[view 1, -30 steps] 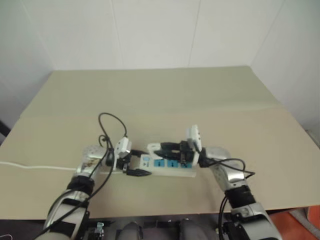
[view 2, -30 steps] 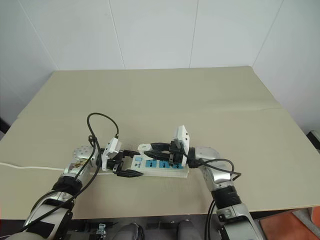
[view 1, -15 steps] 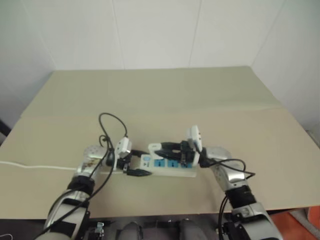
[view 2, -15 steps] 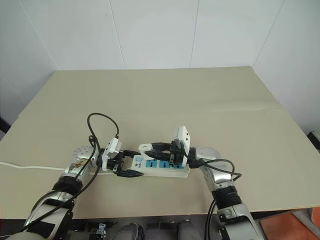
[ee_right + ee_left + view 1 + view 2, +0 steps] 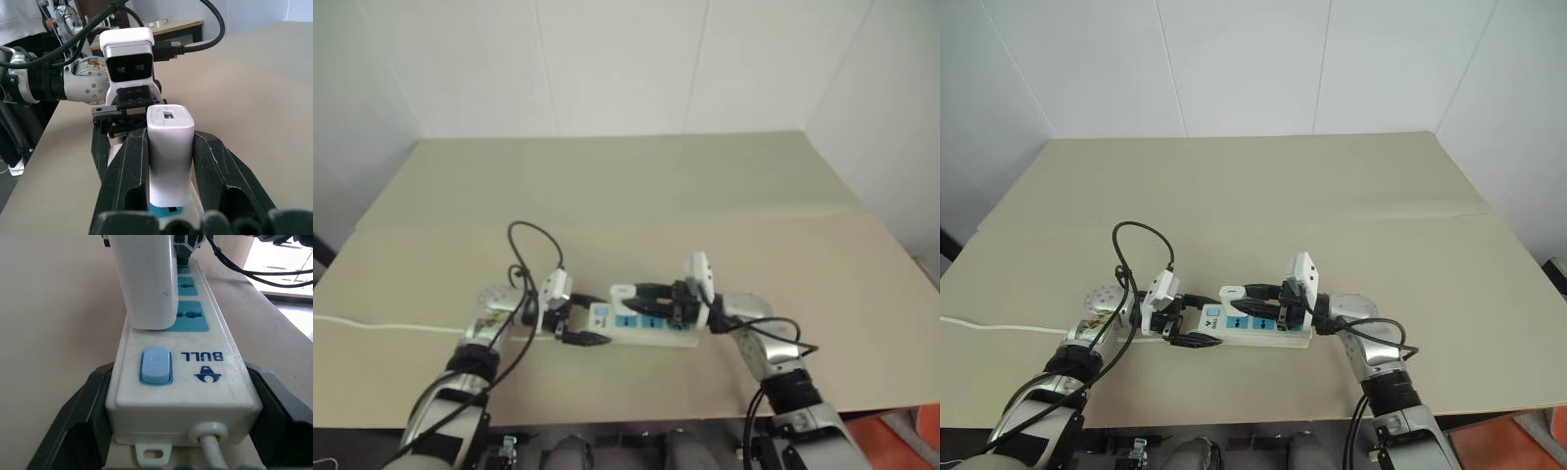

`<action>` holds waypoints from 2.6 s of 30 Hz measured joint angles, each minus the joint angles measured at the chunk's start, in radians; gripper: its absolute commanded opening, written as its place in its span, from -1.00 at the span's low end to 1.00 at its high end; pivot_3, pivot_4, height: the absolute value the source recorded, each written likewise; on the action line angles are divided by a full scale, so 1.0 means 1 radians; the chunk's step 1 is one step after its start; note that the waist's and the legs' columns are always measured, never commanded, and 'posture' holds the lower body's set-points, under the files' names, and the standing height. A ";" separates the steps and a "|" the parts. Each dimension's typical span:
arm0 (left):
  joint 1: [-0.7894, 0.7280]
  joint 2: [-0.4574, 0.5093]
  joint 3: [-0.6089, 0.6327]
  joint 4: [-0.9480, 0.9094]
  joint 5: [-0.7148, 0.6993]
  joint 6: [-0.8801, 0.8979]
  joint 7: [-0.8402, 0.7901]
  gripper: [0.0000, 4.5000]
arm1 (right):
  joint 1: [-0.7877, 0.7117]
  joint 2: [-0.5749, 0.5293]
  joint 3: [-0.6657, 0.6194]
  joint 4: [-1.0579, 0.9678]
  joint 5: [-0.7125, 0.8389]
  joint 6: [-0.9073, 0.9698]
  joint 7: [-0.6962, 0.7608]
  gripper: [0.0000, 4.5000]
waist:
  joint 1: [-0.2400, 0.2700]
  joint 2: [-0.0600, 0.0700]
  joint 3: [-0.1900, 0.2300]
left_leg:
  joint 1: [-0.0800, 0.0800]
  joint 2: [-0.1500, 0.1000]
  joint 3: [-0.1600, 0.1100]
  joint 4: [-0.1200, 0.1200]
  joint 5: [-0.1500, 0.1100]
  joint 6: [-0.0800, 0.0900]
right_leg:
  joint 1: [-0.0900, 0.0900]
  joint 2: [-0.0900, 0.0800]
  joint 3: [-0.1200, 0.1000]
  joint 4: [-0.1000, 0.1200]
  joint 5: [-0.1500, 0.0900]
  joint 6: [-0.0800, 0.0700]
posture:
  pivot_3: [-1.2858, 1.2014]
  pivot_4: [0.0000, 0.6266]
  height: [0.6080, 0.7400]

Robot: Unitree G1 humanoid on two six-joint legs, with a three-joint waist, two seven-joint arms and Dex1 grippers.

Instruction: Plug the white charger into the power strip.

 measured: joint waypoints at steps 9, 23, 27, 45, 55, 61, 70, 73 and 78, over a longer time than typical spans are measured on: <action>0.000 -0.001 0.000 0.000 0.001 0.000 0.000 0.46 | 0.007 -0.003 0.000 0.000 0.000 -0.008 -0.003 -0.52 | 0.000 0.000 0.000 | 0.000 0.000 0.000 0.000 0.000 0.000 | 0.000 0.000 0.000 0.000 0.000 0.000 | 0.03 -0.52 1.00; 0.001 -0.001 0.000 0.000 0.006 0.001 0.003 0.46 | 0.019 -0.020 0.019 0.050 -0.020 -0.133 0.018 -0.52 | 0.000 0.000 0.000 | 0.002 0.000 -0.001 0.000 0.000 0.000 | 0.004 0.000 -0.001 -0.002 0.000 0.000 | 0.03 -0.52 1.00; 0.000 0.001 0.000 0.003 0.007 0.001 0.004 0.46 | 0.013 -0.020 0.028 0.061 -0.028 -0.155 0.018 -0.52 | 0.000 0.000 0.000 | 0.003 0.000 -0.001 0.000 0.000 0.000 | 0.004 0.000 -0.001 -0.001 0.000 0.000 | 0.03 -0.52 1.00; 0.008 0.009 0.011 0.004 0.020 0.002 0.013 0.46 | -0.086 -0.061 0.096 0.066 -0.059 -0.040 0.024 -0.52 | -0.008 -0.001 0.000 | 0.012 0.001 -0.001 -0.001 0.000 0.000 | 0.012 0.001 0.000 -0.001 0.000 0.000 | 0.03 -0.52 1.00; 0.012 0.009 0.012 0.003 0.021 0.002 0.013 0.46 | -0.051 -0.061 0.099 0.046 -0.077 -0.077 0.000 -0.52 | -0.009 -0.002 -0.001 | 0.015 0.001 -0.001 -0.003 0.000 0.000 | 0.016 0.001 -0.001 -0.004 0.000 0.000 | 0.03 -0.52 1.00; 0.015 0.013 0.016 0.003 0.021 0.003 0.013 0.46 | -0.055 -0.053 0.100 0.052 -0.081 -0.077 -0.003 -0.52 | -0.015 -0.002 -0.001 | 0.016 0.001 -0.001 -0.003 0.000 0.000 | 0.017 0.001 -0.001 -0.004 0.000 0.000 | 0.03 -0.52 1.00; 0.021 0.011 0.016 -0.012 0.023 0.003 0.014 0.46 | -0.062 -0.048 0.108 0.060 -0.134 -0.064 -0.044 0.35 | -0.016 -0.004 -0.001 | 0.016 0.001 -0.001 -0.004 0.000 0.000 | 0.017 0.001 -0.001 -0.006 -0.001 0.001 | 0.03 -0.52 1.00; 0.023 0.009 0.015 -0.018 0.023 0.003 0.014 0.46 | -0.062 -0.043 0.098 0.064 -0.136 -0.075 -0.054 0.78 | -0.012 -0.006 -0.001 | 0.016 0.001 -0.001 -0.006 0.000 0.000 | 0.017 0.001 -0.001 -0.008 0.000 0.000 | 0.03 -0.52 1.00; 0.023 0.004 0.011 -0.025 0.023 0.004 0.014 0.46 | -0.055 -0.044 0.084 0.069 -0.136 -0.114 -0.029 0.97 | -0.004 -0.006 -0.001 | 0.016 0.001 -0.001 -0.009 0.000 0.000 | 0.017 0.001 -0.001 -0.012 0.000 0.000 | 0.03 -0.52 1.00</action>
